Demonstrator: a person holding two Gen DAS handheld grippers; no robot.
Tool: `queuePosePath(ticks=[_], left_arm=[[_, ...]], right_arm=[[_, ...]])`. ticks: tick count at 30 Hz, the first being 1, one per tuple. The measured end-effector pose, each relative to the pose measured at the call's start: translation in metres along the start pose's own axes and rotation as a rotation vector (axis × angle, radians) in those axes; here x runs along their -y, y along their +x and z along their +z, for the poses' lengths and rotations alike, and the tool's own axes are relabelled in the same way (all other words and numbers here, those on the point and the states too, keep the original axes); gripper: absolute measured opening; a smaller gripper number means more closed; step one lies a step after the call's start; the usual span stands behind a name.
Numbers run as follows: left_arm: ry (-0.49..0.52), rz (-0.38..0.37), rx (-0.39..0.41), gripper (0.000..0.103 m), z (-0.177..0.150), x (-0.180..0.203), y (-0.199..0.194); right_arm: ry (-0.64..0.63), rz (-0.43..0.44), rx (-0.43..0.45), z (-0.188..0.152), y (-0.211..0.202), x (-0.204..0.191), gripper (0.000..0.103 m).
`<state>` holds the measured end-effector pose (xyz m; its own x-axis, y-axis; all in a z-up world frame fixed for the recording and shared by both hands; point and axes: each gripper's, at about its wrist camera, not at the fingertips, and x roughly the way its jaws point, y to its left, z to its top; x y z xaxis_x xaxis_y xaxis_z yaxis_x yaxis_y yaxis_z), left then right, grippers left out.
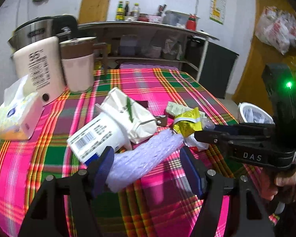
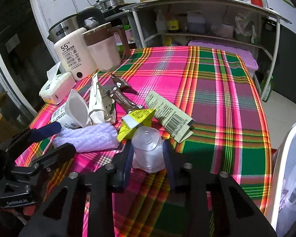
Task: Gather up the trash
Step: 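Grasp the white foam net sleeve with the left tool while the right grasps the clear cup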
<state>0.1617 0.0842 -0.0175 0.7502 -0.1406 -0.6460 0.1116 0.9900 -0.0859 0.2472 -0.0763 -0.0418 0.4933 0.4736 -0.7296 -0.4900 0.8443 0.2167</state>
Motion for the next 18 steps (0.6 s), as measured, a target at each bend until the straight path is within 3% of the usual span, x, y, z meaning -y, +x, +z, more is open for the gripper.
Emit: queuePosePath(ticks=[6, 11, 14, 16, 18], left_arm=[[0.100, -0.030, -0.036, 0.071, 0.006, 0.009, 0.014], [0.107, -0.054, -0.092, 0.071, 0.008, 0.007, 0.026], [0.109, -0.028, -0.146, 0.071, 0.006, 0.009, 0.033], [0.110, -0.012, -0.154, 0.065, 0.003, 0.012, 0.032], [0.103, -0.010, -0.168, 0.052, -0.001, 0.015, 0.032]], right_arm=[[0.033, 0.010, 0.003, -0.008, -0.012, 0.011, 0.031], [0.065, 0.017, 0.003, -0.021, -0.024, 0.019, 0.031], [0.073, 0.013, 0.009, -0.028, -0.034, 0.023, 0.031], [0.080, 0.011, 0.016, -0.031, -0.040, 0.027, 0.031], [0.087, 0.006, 0.024, -0.035, -0.047, 0.029, 0.031]])
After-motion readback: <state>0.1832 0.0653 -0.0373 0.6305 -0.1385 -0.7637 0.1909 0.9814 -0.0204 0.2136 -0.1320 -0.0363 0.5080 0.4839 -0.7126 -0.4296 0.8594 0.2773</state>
